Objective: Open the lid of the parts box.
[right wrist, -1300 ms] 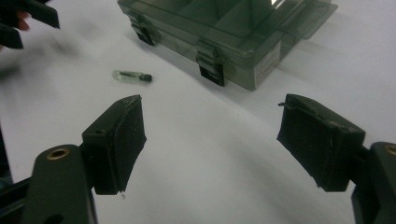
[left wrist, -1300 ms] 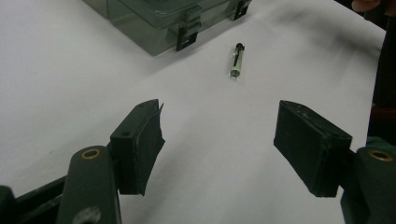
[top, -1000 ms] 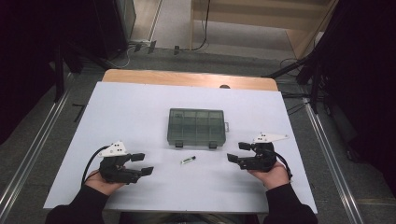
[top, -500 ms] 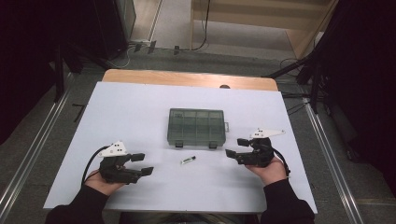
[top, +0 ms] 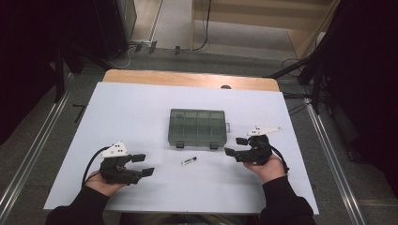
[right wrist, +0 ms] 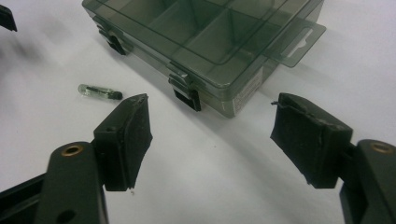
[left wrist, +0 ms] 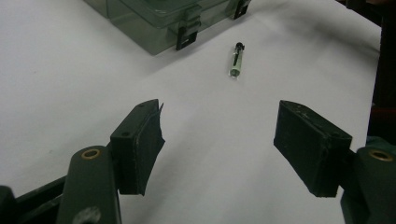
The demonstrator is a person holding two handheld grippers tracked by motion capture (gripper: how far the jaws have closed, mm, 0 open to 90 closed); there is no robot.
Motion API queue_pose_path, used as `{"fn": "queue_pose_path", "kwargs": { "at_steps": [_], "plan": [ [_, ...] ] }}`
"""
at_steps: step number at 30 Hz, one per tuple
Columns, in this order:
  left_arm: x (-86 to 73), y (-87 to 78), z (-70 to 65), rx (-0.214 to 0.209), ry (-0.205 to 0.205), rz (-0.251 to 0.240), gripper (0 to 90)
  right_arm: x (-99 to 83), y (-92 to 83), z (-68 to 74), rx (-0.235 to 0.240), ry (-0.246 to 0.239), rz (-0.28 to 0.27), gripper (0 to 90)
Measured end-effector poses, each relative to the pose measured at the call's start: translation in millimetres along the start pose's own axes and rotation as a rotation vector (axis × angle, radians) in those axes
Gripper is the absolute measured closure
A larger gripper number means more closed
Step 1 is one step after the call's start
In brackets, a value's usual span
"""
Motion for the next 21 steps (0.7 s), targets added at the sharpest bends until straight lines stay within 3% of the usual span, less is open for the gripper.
{"fn": "queue_pose_path", "kwargs": {
  "at_steps": [12, 17, 21],
  "plan": [
    [0.0, 0.1, 0.2, 0.0, 0.001, 0.0, 32.1, -0.4, 7.4, -4.3, 0.005, -0.008, 0.093, 59.0],
    [0.0, 0.1, 0.2, 0.001, 0.0, 0.0, 32.1, 1.3, 9.1, -7.5, 0.028, 0.016, 0.141, 85.2],
    [0.0, 0.3, 0.3, 0.002, 0.001, 0.001, 32.1, 4.2, 11.4, -9.3, 0.031, 0.028, 0.175, 90.0]
  ]
}}
Point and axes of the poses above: each handheld gripper's, and its own axes: y roughly forward along the jaws, x roughly out of its top, z roughly to its left, the point moved 4 cm from there along y, roughly forward along the jaws, and after that the axes turned 1 degree about x, right-handed, at the moved point
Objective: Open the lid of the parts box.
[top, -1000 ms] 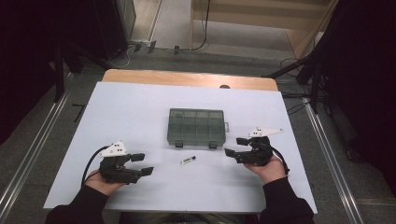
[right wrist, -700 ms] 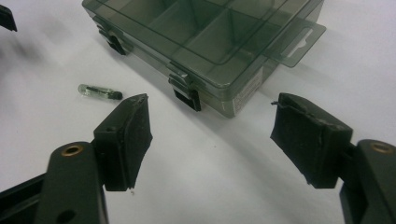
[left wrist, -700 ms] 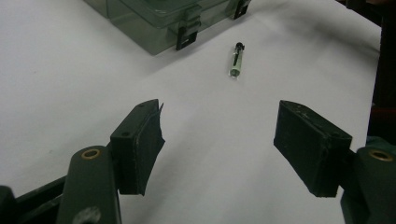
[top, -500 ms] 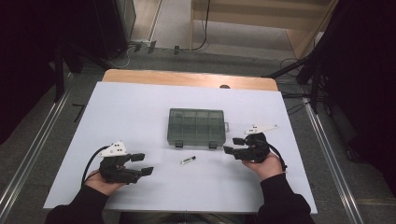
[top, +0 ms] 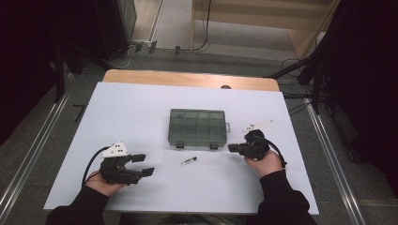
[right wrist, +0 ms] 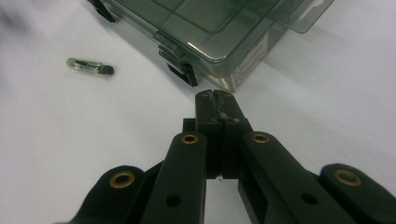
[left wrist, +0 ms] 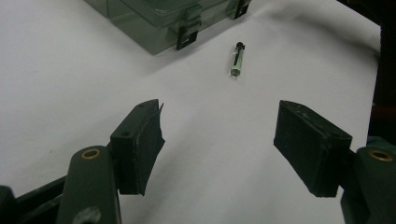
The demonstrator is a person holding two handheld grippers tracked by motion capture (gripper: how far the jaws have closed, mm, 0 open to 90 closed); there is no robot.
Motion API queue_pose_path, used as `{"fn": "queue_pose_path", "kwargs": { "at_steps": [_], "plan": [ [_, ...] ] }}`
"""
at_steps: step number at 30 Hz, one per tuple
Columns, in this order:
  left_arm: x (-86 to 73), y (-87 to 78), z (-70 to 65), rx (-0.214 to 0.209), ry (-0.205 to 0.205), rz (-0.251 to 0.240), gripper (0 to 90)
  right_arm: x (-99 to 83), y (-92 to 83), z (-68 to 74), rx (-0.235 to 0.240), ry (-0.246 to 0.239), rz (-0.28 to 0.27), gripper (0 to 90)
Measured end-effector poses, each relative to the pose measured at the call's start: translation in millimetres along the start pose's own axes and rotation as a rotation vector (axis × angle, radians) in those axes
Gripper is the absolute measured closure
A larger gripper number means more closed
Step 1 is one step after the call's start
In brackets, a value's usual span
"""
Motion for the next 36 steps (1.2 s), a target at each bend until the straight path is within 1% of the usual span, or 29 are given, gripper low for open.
{"fn": "queue_pose_path", "kwargs": {
  "at_steps": [4, 10, 22, 25, 36],
  "plan": [
    [-0.1, 0.2, 0.1, 0.0, 0.0, 0.001, 32.1, 2.9, 1.1, -1.3, -0.013, -0.006, 0.002, 90.0],
    [-0.2, 0.3, 0.1, 0.002, -0.002, 0.001, 32.1, 4.9, 4.3, -2.8, -0.018, -0.004, 0.009, 90.0],
    [-0.3, 0.4, 0.2, 0.001, -0.001, 0.006, 32.1, 6.6, 8.7, -2.8, -0.019, -0.007, 0.022, 90.0],
    [-0.3, 0.6, 0.2, 0.001, -0.003, 0.006, 32.1, 6.6, 8.7, -3.4, -0.012, 0.0, 0.021, 90.0],
    [-0.5, 0.6, 0.3, 0.001, -0.002, 0.009, 32.1, 6.9, 7.9, -3.3, -0.012, 0.003, 0.017, 90.0]
  ]
}}
Point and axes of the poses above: each handheld gripper's, and its own axes: y roughly forward along the jaws, x roughly out of its top, z roughly to its left, the point moved 4 cm from there along y, roughly forward along the jaws, and after that the axes turned 1 degree about x, right-handed, at the moved point
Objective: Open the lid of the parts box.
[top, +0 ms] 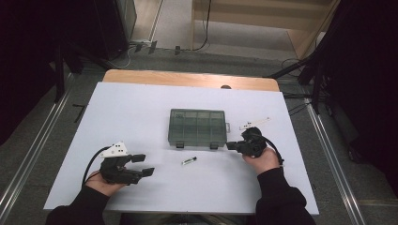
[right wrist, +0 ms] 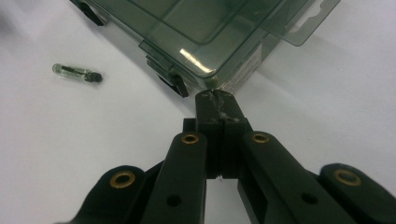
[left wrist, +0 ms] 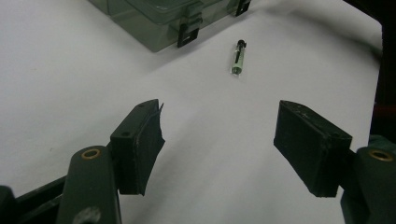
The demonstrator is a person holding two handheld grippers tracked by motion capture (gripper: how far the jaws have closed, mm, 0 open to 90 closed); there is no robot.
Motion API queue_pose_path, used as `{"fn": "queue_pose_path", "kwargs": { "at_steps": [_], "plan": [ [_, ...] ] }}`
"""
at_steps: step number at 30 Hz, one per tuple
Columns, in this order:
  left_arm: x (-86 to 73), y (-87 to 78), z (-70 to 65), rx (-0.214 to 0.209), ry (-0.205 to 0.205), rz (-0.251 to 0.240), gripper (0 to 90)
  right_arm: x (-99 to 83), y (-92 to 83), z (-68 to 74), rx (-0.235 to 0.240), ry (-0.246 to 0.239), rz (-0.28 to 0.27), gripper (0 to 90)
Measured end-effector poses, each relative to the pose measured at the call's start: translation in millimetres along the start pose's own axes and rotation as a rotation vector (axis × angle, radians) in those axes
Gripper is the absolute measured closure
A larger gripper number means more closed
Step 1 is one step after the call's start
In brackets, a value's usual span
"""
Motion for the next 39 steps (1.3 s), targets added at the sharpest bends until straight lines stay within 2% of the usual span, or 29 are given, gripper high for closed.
{"fn": "queue_pose_path", "kwargs": {
  "at_steps": [39],
  "plan": [
    [-0.2, 0.3, 0.2, 0.003, -0.003, 0.001, 32.1, 6.3, -8.9, 4.9, 0.008, -0.013, -0.068, 90.0]
  ]
}}
Point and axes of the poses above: each handheld gripper's, and its own axes: y roughly forward along the jaws, x roughly out of its top, z roughly to its left, the point moved 4 cm from there along y, roughly forward along the jaws, and after that the axes turned 1 degree about x, right-handed, at the moved point
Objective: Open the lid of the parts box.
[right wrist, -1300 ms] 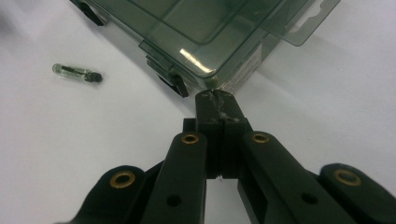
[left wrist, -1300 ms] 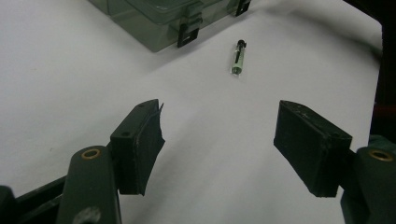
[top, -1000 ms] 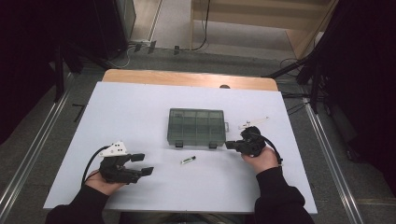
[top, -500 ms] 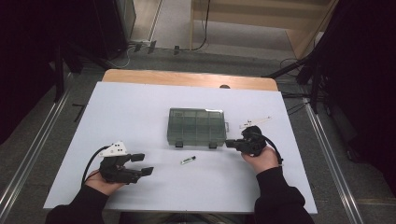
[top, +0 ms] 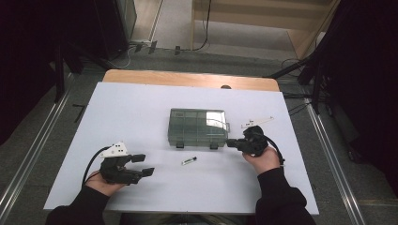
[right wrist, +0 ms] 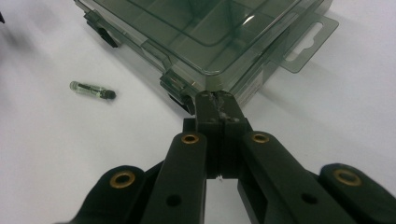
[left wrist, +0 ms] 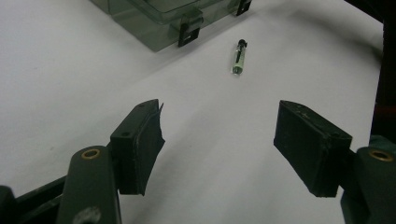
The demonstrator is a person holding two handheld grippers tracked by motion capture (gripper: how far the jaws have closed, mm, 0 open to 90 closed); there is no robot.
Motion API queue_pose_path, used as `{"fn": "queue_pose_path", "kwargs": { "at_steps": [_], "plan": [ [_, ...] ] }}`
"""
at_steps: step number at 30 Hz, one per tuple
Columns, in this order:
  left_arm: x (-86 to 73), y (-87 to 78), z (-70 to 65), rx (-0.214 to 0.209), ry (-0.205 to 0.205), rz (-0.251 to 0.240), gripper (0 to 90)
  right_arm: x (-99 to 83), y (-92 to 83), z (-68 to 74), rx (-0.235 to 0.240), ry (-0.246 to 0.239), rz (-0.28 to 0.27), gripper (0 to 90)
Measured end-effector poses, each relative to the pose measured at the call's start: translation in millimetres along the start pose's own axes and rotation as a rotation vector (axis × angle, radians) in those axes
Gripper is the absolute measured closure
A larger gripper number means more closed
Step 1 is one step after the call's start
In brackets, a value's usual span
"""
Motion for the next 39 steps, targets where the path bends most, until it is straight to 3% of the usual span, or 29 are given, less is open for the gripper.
{"fn": "queue_pose_path", "kwargs": {
  "at_steps": [17, 23, 28, 39],
  "plan": [
    [0.7, 3.4, 2.8, 0.005, -0.018, 0.01, 32.1, 9.8, -7.5, 2.0, -0.005, 0.002, -0.046, 90.0],
    [3.1, 9.3, 4.1, 0.026, -0.015, 0.035, 32.1, 14.1, -10.8, 2.4, -0.006, 0.008, -0.055, 90.0],
    [7.1, 13.7, 4.8, 0.006, -0.03, 0.04, 32.1, 17.7, -11.8, 3.2, -0.002, 0.01, -0.057, 90.0],
    [14.2, 18.0, 10.6, 0.004, -0.073, 0.045, 32.1, 26.1, -15.0, 4.5, 0.016, 0.009, -0.064, 90.0]
  ]
}}
Point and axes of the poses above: each handheld gripper's, and its own axes: y roughly forward along the jaws, x roughly out of its top, z roughly to its left, the point moved 4 cm from there along y, roughly forward along the jaws, and after that the axes turned 1 degree about x, right-handed, at the moved point
